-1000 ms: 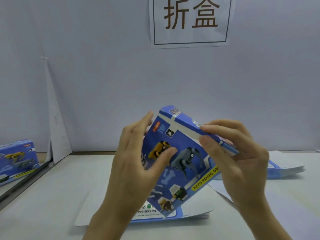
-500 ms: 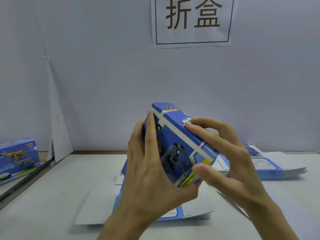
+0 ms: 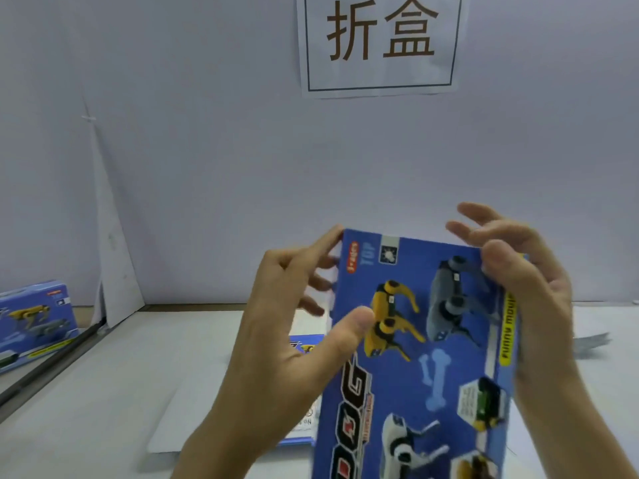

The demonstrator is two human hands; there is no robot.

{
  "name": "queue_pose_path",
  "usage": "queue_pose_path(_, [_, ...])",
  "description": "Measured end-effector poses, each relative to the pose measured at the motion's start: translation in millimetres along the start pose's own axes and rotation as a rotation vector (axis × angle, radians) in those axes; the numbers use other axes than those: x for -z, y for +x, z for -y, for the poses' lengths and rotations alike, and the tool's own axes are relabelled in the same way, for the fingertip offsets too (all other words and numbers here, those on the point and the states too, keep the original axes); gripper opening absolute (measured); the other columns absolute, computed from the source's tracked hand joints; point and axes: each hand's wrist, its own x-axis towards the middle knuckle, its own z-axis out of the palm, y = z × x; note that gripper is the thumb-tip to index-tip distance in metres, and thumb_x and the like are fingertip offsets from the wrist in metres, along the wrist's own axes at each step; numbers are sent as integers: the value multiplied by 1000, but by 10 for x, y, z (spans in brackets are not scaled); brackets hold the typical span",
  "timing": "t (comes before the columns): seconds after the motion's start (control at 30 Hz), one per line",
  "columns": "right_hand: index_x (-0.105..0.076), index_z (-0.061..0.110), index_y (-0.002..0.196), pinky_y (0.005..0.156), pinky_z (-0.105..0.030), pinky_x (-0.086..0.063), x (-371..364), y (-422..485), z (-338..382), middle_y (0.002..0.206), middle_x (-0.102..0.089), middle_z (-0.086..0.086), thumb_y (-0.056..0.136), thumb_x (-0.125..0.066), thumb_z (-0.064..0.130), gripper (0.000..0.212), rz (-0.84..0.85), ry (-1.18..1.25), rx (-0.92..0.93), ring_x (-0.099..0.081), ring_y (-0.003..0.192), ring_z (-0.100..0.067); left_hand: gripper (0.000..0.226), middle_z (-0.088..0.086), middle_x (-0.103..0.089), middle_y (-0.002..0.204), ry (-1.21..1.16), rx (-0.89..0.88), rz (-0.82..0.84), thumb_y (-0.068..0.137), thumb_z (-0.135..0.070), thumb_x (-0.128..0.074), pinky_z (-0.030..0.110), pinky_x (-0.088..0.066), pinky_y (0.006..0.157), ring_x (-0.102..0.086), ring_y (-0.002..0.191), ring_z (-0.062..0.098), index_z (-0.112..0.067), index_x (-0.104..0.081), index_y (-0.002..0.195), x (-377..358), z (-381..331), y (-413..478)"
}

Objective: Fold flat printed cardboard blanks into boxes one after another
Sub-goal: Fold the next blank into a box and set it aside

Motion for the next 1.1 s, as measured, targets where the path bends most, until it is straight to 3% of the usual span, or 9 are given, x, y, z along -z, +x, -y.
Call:
queue_pose_path(0.1, [-69, 27, 66, 80, -22, -53, -48, -44, -30, 113, -68, 6, 76, -58, 18, 17, 87, 47, -116, -66, 102, -16, 59, -14, -48, 134, -334, 124, 90, 83, -41, -60, 33, -51, 93, -55, 123, 17, -53, -38, 137, -6, 13, -4])
queue_pose_path(0.2, [-71, 28, 75, 87, -29, -52, -130, -124, -110, 118, -66, 5, 76, -59, 19, 15, 186, 10, -135, -61, 113, -17, 54, -8, -60, 130, -698, 229, 153, 85, -26, -59, 35, -58, 71, -68, 102, 22, -42, -46, 135, 23, 62, -15])
queue_pose_path(0.33, [-67, 26, 100, 90, -39, -54, -197, -210, -158, 134, -57, 4, 74, -58, 31, 27, 313, -48, -95, -53, 125, -19, 48, 11, -63, 120, -731, 296, 54, 78, -27, -64, 40, -57, 59, -71, 78, 33, -30, -54, 124, 100, 156, -19])
queue_pose_path(0.43, [-67, 27, 84, 87, -40, -54, -237, -228, -151, 133, -59, 8, 75, -59, 31, 13, 303, -41, -108, -56, 122, -16, 34, -2, -65, 115, -721, 275, 5, 76, -25, -63, 33, -56, 55, -72, 77, 26, -29, -59, 109, 74, 190, -16])
queue_pose_path(0.6, [-67, 32, 93, 88, -22, -50, -256, -247, -183, 136, -53, 16, 74, -58, 39, 23, 268, -138, -106, -51, 126, -6, 26, -8, -67, 108, -738, 276, -63, 75, -21, -65, 29, -56, 56, -72, 75, 19, -29, -63, 100, 30, 226, 2])
queue_pose_path(0.73, [-40, 58, 128, 89, -6, -41, -198, -207, -237, 135, -40, 40, 64, -53, 63, 66, 406, -264, -351, -39, 125, 16, 17, -3, -68, 87, -722, 351, -413, 83, -21, -60, 28, -56, 52, -68, 65, 16, -35, -62, 93, 47, 317, 33])
queue_pose_path(0.83, [-36, 67, 126, 87, -15, -44, -29, -86, -214, 131, -45, 36, 52, -58, 70, 77, 645, -440, -617, -51, 111, 17, 10, -5, -68, 83, -685, 377, -662, 93, -23, -54, 25, -55, 53, -68, 67, 13, -32, -53, 98, 117, 454, 40])
queue_pose_path(0.97, [-48, 56, 123, 87, -28, -54, 74, -62, -226, 117, -62, 18, 62, -70, 54, 65, 767, -572, -733, -65, 98, -1, 8, -9, -68, 84, -645, 408, -686, 98, -25, -49, 25, -57, 57, -68, 72, 11, -32, -48, 100, 163, 600, 46])
queue_pose_path(1.1, [-66, 38, 111, 73, -14, -49, 59, -54, -369, 103, -69, 13, 85, -64, 15, 34, 486, -775, -391, -64, 83, -3, 31, -5, -56, 116, -316, 515, -557, 96, -12, -54, 14, -53, 70, -60, 86, -11, -28, -42, 120, 117, 677, 66])
